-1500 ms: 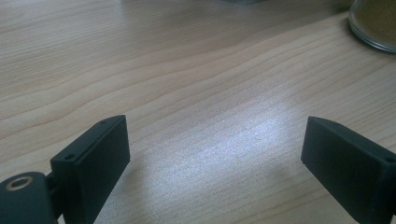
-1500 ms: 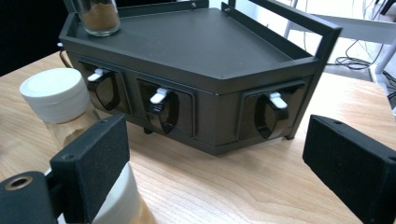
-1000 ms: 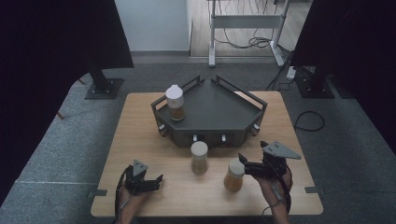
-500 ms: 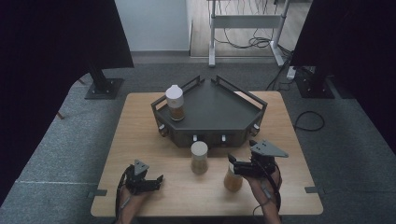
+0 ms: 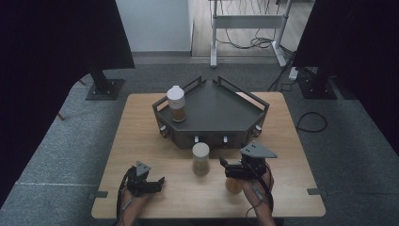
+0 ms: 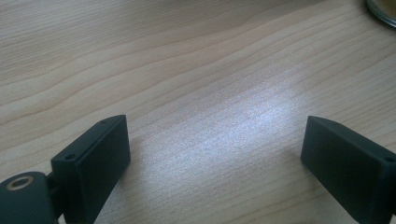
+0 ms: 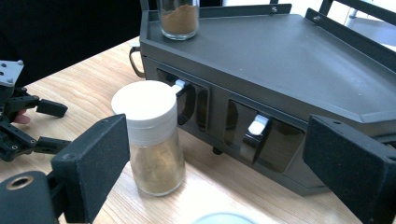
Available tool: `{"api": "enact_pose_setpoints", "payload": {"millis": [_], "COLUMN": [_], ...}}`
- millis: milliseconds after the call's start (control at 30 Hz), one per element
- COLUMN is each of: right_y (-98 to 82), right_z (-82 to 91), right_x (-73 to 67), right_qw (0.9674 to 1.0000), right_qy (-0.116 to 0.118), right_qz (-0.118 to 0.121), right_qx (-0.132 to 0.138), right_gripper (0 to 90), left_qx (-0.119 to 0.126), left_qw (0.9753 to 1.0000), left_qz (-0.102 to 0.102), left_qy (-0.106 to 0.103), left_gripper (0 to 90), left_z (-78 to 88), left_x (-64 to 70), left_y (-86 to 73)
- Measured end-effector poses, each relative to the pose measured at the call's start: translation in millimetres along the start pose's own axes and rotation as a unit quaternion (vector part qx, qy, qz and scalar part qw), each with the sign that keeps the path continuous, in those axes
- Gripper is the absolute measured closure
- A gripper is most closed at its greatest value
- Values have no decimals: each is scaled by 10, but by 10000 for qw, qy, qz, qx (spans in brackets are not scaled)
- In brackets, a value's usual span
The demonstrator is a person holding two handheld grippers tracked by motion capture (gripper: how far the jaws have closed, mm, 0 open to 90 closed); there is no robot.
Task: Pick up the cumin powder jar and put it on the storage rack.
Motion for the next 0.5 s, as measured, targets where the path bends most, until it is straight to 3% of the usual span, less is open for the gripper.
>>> {"api": "enact_pose_setpoints", "payload": {"millis": [500], "right_y": [40], "right_z": [-153], "right_x": [-95], "right_qw": [9998], "right_qy": [160], "right_qz": [72], "right_qx": [-45], "right_gripper": [66], "left_qx": [1], "left_qw": [10000], "left_qz": [-2], "left_qy": [2], "left_gripper": [76], "left_z": [0], "left_x": [3], "left_y": [-1]}}
Point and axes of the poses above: each handheld gripper's, and its own axes: z roughly backward along the jaws, y roughly out of its top, x roughly to its right, the point moved 4 cm from there along -z, roughly forward along the jaws, and after that the axes turned 1 degree about z, right-handed, at the moved point
